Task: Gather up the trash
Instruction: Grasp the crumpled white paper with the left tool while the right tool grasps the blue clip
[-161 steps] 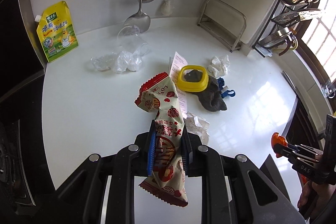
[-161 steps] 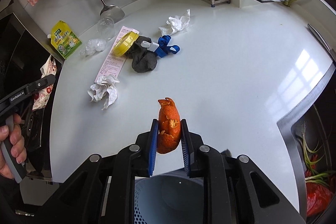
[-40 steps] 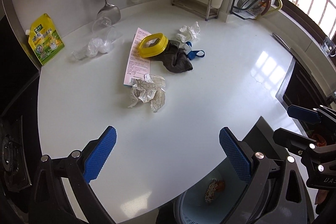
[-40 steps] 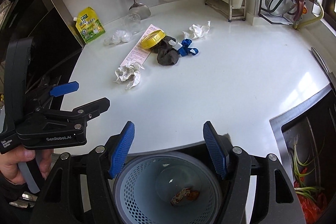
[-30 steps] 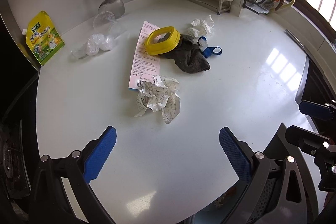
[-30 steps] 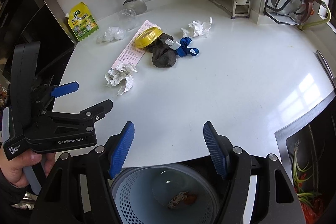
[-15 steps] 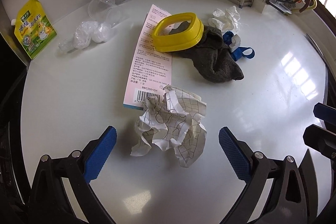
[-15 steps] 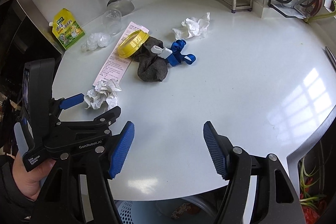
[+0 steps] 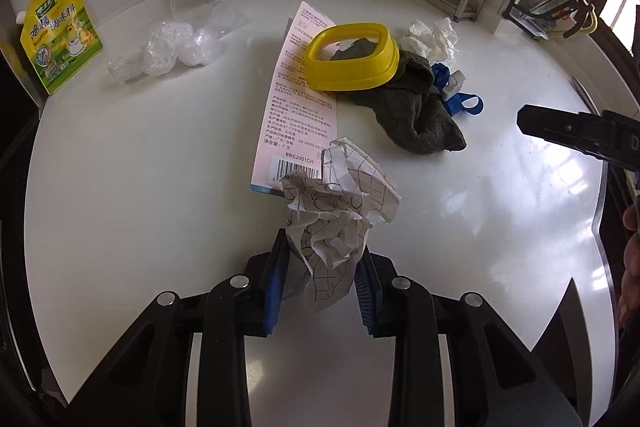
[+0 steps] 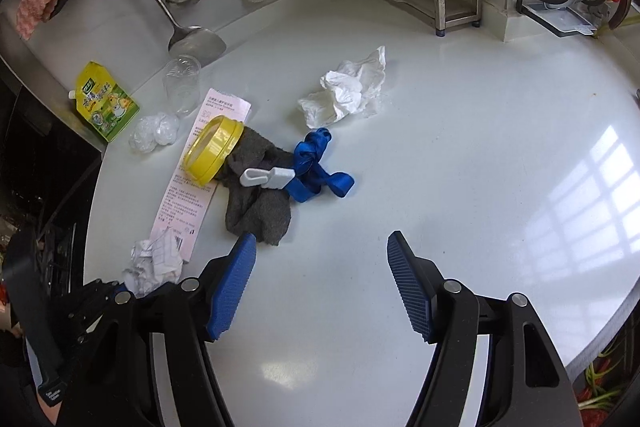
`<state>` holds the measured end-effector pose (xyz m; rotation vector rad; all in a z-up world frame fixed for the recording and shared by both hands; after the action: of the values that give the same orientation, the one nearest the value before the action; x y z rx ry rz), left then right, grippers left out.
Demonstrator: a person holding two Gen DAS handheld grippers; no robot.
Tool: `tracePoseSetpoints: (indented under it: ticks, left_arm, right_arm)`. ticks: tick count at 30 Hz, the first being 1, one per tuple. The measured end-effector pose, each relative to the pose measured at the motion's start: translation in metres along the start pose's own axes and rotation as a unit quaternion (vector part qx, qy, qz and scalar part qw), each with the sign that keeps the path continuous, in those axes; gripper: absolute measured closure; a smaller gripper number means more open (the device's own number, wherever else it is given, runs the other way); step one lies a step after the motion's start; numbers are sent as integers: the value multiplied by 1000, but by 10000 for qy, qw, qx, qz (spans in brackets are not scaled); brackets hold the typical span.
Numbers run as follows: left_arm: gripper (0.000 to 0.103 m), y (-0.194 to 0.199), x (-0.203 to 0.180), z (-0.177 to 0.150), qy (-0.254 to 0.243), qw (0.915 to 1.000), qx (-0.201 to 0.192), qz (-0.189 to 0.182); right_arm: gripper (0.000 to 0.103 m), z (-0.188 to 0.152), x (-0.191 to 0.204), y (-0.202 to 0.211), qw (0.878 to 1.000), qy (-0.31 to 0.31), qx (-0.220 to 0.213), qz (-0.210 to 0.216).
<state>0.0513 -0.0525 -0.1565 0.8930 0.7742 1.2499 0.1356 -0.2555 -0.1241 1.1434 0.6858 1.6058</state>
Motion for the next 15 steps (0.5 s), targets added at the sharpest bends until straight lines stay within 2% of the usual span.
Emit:
tracePoseSetpoints:
  ticks: [3,7,10,12,15]
  left_arm:
    - [73,9,4,-2,28,10000,-53,-20]
    - [73,15,7,-1,-11,10000,-88,-16]
    - [73,17,7,0,-39,9999,-91,-35]
    - [73,17,6,0,-59,9999,-85,-52]
    - [73,18,5,0,-98,9999,-88,-52]
  right_arm:
    - [38,19,-5,-11,9999,-130,-26,70]
    - [38,40,3,-29,10000,-6,12,0]
    - [48,47,10,-46,9998,111,137,-61]
    - [60,51,12,-57,9996,138,245,-101]
    - [62,53,15,-68,9993,135,341,-83]
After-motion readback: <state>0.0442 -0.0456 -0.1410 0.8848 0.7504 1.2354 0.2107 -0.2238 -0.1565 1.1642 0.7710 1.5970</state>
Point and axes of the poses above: each gripper's, at about its wrist camera, not at the fingertips, and y roughly against the way its jaws point, x to its left, z to its top, the point moved 4 cm from there along -y, roughly the way its jaws point, and after that the axes turned 7 degrees about -y, right-handed, at the moved point
